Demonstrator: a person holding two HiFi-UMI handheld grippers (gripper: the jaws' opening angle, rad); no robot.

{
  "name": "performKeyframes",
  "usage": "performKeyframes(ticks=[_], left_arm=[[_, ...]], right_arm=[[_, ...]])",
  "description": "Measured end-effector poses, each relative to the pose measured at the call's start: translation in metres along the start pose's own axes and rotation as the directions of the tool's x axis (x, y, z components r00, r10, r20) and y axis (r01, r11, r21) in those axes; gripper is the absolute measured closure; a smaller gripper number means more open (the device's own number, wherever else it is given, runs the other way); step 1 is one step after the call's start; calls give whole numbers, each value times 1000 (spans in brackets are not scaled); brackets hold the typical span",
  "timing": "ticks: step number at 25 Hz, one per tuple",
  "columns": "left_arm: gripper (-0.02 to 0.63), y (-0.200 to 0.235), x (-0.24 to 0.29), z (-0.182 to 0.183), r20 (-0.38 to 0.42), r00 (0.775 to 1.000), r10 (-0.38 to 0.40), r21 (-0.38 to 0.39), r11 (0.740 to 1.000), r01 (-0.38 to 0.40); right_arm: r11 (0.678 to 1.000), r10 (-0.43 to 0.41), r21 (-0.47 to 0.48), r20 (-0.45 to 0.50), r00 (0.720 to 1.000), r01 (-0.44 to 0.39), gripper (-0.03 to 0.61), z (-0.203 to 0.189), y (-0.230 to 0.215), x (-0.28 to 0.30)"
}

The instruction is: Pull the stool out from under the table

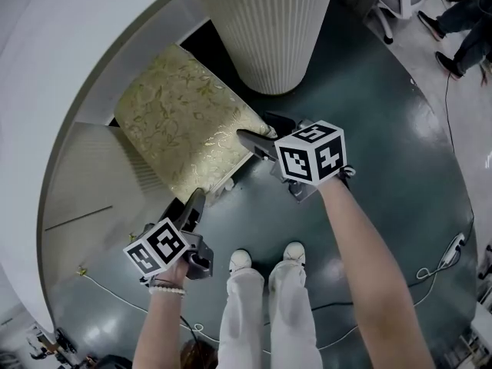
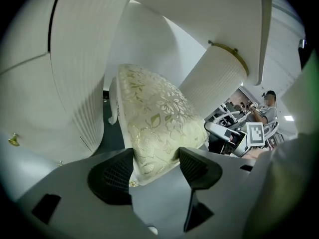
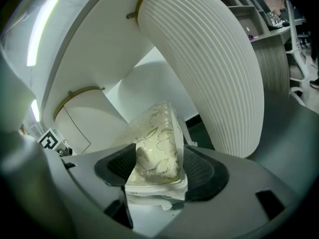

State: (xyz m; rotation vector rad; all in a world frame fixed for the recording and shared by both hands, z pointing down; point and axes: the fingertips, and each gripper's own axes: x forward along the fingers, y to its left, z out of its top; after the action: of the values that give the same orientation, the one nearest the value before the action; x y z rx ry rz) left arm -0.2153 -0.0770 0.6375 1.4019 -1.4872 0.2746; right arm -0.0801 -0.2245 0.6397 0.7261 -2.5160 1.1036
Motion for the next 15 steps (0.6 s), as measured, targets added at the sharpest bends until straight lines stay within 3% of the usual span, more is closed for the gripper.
performKeyframes(ticks=[4, 15], left_arm=[[328, 0, -1, 0, 2, 1000, 27, 2, 1000, -27], [337, -3, -6, -1, -42, 998, 44, 16, 999, -44]], right_arm=[[999, 41, -27, -1, 999, -41, 299, 0, 4, 2], [1000, 16, -19, -40, 999, -17, 302, 0, 7, -4]])
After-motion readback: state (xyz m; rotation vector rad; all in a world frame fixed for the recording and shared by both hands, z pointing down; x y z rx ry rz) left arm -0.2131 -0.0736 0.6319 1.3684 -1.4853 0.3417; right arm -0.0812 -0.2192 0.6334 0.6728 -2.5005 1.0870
